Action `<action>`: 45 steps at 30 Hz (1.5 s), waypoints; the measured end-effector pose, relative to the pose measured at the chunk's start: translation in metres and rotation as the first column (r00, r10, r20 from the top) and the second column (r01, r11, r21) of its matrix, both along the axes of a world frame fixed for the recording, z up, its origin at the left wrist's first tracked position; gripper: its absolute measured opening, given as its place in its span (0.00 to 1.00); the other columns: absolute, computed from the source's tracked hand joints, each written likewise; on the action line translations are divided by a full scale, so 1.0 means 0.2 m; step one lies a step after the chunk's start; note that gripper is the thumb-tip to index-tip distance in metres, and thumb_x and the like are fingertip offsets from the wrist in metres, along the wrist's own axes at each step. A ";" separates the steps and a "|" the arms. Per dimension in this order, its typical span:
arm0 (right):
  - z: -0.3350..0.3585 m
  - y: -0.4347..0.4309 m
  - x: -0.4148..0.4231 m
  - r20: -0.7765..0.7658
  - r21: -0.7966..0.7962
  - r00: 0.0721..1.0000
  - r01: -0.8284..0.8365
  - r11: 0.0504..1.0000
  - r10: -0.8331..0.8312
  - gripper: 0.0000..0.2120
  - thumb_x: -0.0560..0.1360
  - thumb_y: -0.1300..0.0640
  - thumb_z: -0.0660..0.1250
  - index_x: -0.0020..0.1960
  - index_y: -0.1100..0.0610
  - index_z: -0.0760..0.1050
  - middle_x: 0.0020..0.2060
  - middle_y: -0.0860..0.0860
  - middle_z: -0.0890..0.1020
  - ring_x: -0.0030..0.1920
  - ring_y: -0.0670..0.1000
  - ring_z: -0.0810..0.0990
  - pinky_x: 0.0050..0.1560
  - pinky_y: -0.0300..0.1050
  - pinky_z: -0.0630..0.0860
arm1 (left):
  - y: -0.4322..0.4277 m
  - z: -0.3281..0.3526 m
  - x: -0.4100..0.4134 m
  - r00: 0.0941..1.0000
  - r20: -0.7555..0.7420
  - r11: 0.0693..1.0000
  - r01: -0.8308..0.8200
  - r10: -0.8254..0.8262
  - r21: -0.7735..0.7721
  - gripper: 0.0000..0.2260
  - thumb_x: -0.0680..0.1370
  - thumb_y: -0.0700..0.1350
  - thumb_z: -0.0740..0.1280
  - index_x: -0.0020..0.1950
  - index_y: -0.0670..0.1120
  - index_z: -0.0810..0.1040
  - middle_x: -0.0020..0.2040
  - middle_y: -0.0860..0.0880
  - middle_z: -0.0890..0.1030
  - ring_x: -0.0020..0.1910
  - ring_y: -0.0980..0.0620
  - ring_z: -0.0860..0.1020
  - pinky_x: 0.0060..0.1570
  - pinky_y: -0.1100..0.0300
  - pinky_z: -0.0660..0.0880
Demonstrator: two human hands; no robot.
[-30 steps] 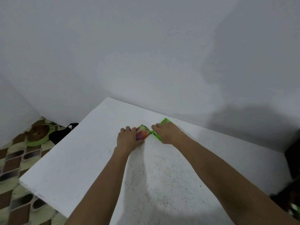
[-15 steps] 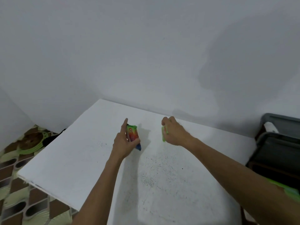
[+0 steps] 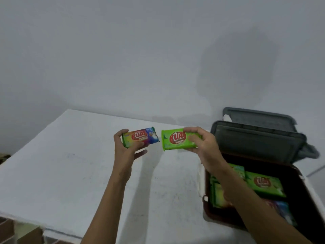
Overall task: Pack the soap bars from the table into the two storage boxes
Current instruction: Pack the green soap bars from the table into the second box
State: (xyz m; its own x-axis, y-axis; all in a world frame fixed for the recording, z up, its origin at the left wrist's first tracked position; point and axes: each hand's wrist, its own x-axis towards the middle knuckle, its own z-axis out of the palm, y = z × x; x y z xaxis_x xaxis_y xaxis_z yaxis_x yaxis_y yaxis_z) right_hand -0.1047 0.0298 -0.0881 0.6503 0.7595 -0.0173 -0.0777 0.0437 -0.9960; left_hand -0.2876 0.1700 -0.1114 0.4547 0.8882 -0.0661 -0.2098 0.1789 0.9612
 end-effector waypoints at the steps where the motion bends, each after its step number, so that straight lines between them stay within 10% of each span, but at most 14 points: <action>1: 0.02 -0.08 0.02 0.018 0.005 1.000 0.022 1.000 -0.022 0.13 0.77 0.68 0.62 0.49 0.54 0.81 0.49 0.57 0.83 0.47 0.55 0.84 0.45 0.51 0.82 | -0.06 0.02 0.04 1.000 0.022 1.000 0.022 -0.022 -0.010 0.25 0.74 0.31 0.68 0.65 0.51 0.65 0.57 0.43 0.78 0.51 0.41 0.83 0.42 0.54 0.81; 12: 0.06 -0.97 0.33 0.199 -0.109 0.942 0.297 0.949 -0.272 0.15 0.78 0.65 0.64 0.53 0.47 0.83 0.51 0.53 0.83 0.50 0.55 0.83 0.45 0.60 0.82 | -0.69 0.04 0.48 0.965 -0.021 0.964 0.261 -0.260 0.058 0.18 0.78 0.34 0.60 0.62 0.54 0.68 0.56 0.46 0.78 0.48 0.49 0.83 0.42 0.57 0.80; 18: -0.05 -1.15 0.43 0.222 -0.214 0.899 0.421 0.881 -0.376 0.14 0.79 0.65 0.61 0.58 0.52 0.80 0.50 0.43 0.78 0.49 0.49 0.83 0.45 0.49 0.83 | -0.92 0.01 0.60 0.941 -0.105 0.929 0.336 -0.323 0.155 0.17 0.80 0.35 0.59 0.65 0.52 0.66 0.56 0.48 0.76 0.46 0.57 0.81 0.37 0.64 0.78; 22: -0.16 -1.16 0.49 0.234 -0.305 0.902 0.423 0.853 -0.363 0.16 0.80 0.67 0.58 0.61 0.56 0.78 0.54 0.54 0.80 0.48 0.47 0.81 0.40 0.38 0.80 | -0.97 0.00 0.60 0.937 -0.167 0.916 0.338 -0.306 0.215 0.17 0.81 0.36 0.58 0.65 0.54 0.64 0.53 0.53 0.75 0.46 0.62 0.81 0.37 0.65 0.78; 28: -0.26 -1.19 0.50 0.584 -0.438 0.789 0.504 0.745 -0.191 0.15 0.81 0.63 0.58 0.65 0.55 0.74 0.63 0.56 0.74 0.55 0.47 0.72 0.43 0.26 0.67 | -0.98 -0.01 0.59 0.930 -0.220 0.900 0.346 -0.294 0.263 0.17 0.81 0.36 0.59 0.65 0.54 0.63 0.53 0.55 0.75 0.47 0.64 0.80 0.38 0.66 0.78; 37: -0.21 -1.16 0.42 0.708 -0.253 0.666 0.552 0.795 -0.237 0.11 0.78 0.63 0.63 0.59 0.56 0.77 0.63 0.53 0.73 0.61 0.48 0.72 0.59 0.47 0.77 | -0.98 -0.02 0.59 0.924 -0.223 0.881 0.367 -0.309 0.299 0.17 0.81 0.36 0.60 0.62 0.56 0.64 0.53 0.57 0.75 0.48 0.65 0.79 0.38 0.67 0.78; 45: -0.03 -1.06 0.26 0.295 -0.225 0.948 0.186 0.957 -0.115 0.17 0.81 0.57 0.61 0.69 0.49 0.70 0.55 0.51 0.81 0.50 0.49 0.83 0.45 0.42 0.82 | -0.97 0.02 0.59 0.870 -0.175 0.828 0.492 -0.461 0.267 0.18 0.80 0.38 0.63 0.64 0.55 0.65 0.57 0.53 0.75 0.52 0.61 0.80 0.40 0.63 0.79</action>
